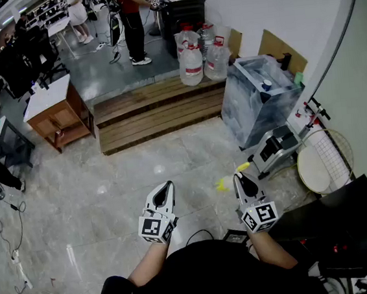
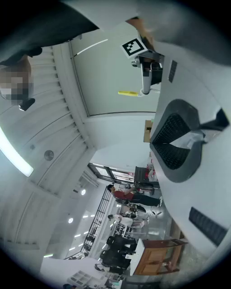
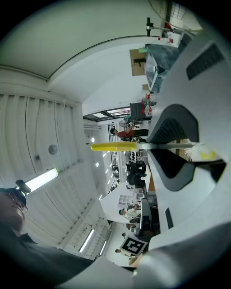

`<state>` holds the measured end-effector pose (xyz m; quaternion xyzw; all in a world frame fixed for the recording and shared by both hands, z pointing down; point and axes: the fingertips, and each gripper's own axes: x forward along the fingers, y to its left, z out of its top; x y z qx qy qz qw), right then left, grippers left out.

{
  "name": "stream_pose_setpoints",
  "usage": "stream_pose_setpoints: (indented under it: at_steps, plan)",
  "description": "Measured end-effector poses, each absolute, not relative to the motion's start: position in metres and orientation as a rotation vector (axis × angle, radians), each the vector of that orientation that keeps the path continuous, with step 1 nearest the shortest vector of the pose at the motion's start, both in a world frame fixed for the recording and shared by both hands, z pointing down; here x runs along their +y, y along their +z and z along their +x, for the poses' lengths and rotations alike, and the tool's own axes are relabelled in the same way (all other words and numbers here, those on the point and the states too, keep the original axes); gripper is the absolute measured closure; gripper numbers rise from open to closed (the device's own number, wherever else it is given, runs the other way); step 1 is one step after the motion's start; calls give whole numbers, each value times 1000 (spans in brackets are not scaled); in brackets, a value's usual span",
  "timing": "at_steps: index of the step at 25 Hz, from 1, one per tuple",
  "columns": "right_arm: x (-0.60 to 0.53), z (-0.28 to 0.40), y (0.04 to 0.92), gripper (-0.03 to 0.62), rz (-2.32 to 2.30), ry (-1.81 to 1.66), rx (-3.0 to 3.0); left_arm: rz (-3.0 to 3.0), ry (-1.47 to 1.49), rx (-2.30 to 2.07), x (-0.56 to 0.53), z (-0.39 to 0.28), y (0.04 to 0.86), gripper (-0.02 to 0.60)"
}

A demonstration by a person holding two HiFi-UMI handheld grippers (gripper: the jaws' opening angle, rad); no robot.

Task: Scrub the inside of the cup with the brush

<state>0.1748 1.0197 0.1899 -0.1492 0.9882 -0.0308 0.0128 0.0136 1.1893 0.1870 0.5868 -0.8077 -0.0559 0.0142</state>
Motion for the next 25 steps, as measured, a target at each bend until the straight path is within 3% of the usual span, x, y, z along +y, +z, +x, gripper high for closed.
stream_pose_setpoints:
  at_steps: [18, 19, 21, 25]
  plan:
    - [1013, 230, 184, 546, -517, -120, 3021, 1904, -146, -2424, 1174, 53, 197, 563]
    - [1009, 238, 188, 546, -522, -118, 3024, 1908, -140, -2416, 1168, 59, 200, 543]
    - [1002, 254, 194, 546, -542, -125, 3036, 1894, -120, -2407, 1158, 69, 207, 430]
    - [982, 275, 203, 546, -589, -163, 3036, 1881, -78, -2410, 1143, 75, 219, 394]
